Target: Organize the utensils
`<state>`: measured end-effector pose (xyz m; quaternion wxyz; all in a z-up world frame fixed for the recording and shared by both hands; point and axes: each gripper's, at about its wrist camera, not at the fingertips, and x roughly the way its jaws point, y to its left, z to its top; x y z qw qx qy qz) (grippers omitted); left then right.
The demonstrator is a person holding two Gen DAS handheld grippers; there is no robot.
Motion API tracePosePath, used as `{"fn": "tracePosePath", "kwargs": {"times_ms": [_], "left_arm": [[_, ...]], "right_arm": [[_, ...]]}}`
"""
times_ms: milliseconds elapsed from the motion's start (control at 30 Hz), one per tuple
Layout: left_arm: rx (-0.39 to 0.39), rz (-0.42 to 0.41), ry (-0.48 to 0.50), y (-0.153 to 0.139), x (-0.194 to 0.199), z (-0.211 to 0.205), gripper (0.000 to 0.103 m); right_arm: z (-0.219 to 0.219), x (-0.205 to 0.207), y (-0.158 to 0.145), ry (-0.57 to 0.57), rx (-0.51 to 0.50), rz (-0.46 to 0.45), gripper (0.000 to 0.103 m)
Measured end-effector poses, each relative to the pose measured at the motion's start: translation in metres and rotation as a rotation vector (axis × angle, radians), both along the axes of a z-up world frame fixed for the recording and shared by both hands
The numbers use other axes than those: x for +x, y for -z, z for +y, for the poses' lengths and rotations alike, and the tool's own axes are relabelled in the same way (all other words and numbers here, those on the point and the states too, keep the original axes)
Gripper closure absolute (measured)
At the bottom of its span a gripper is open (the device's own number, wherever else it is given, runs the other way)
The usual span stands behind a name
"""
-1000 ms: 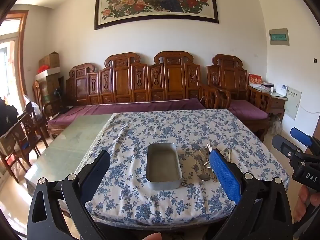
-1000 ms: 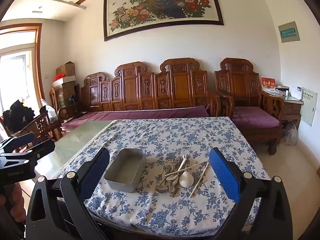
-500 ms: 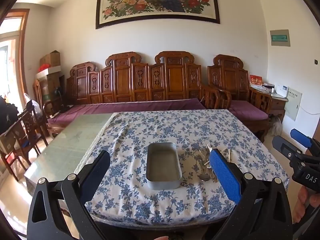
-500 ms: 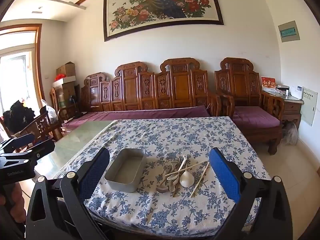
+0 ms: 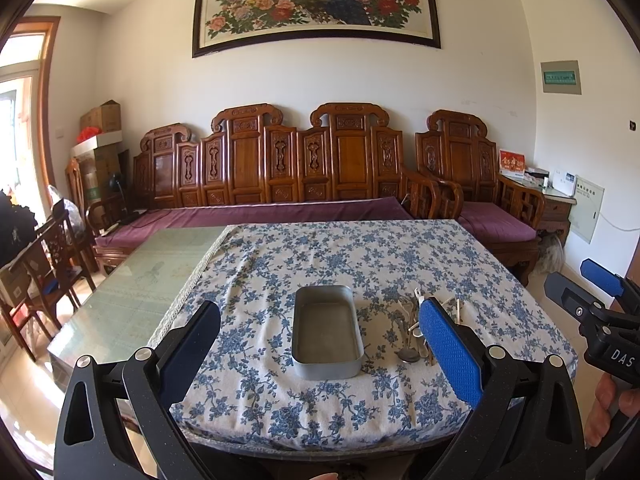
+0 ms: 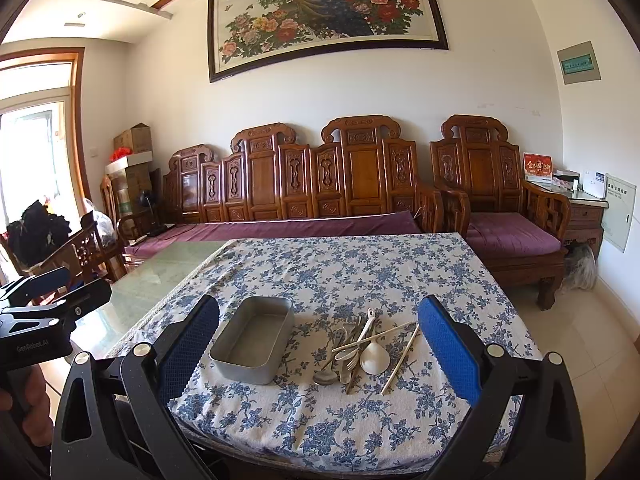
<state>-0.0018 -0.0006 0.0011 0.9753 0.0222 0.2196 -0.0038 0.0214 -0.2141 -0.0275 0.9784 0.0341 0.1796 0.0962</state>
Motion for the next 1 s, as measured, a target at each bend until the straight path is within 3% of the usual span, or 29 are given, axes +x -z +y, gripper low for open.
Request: {"fn": "tracePosePath", "kwargs": {"times_ms": [1000], "left_arm": [[-0.003, -0.006, 0.004, -0.0022, -0.0021, -0.0051, 0.007]], "right_arm": [[0.0004, -0.0021, -0.0016, -0.002, 0.003, -0.001, 0.003]]}}
